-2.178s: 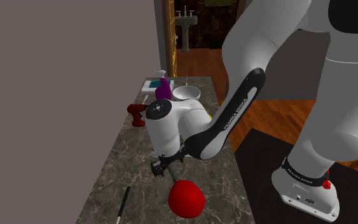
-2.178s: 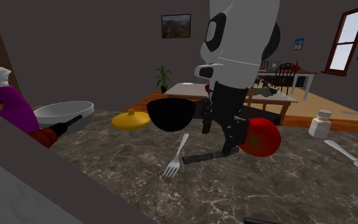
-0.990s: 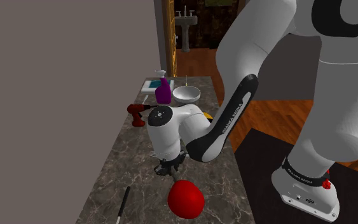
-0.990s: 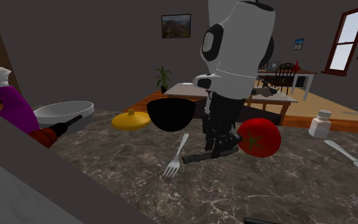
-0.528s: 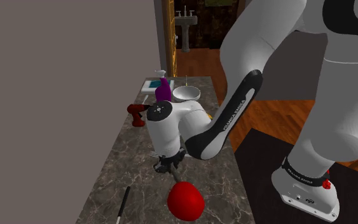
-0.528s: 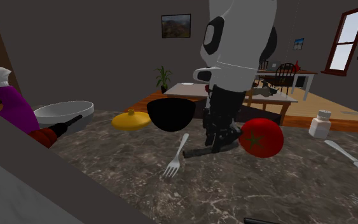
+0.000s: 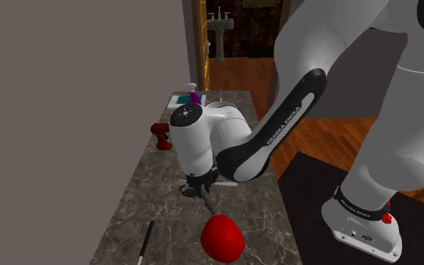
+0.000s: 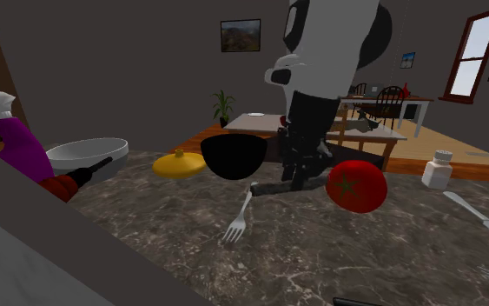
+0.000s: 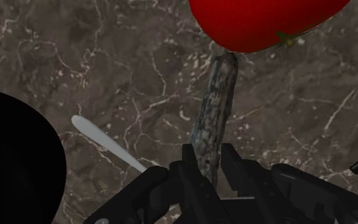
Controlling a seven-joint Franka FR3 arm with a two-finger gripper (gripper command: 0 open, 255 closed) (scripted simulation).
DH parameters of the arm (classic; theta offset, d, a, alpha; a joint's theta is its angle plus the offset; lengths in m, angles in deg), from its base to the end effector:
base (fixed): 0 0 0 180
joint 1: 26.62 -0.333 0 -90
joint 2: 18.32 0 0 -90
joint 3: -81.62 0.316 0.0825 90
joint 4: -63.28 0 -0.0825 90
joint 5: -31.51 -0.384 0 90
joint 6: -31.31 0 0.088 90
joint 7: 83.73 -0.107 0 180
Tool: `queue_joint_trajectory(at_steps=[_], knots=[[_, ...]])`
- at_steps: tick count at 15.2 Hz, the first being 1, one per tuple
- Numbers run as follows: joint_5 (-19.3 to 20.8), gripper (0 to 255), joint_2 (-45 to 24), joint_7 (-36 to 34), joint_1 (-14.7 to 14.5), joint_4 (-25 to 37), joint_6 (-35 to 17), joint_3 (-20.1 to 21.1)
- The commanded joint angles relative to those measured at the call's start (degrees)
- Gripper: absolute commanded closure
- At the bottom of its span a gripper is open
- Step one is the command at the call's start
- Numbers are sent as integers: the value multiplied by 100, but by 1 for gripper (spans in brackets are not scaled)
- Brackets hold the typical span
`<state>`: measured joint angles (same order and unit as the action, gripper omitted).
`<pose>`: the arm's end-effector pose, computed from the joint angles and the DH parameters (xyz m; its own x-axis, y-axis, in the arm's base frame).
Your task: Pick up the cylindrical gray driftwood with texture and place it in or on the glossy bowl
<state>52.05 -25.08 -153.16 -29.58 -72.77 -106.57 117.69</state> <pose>0.3863 0.3130 0.2783 0.9621 -0.2464 0.1169 -0.2603 -0.9576 0.1236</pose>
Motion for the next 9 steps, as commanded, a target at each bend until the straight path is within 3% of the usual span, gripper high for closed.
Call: queue_joint_trajectory(at_steps=[1, 9], knots=[[-200, 255, 173, 157, 29, 4, 118, 47], [-822, 255, 742, 670, 56, 144, 635, 109]])
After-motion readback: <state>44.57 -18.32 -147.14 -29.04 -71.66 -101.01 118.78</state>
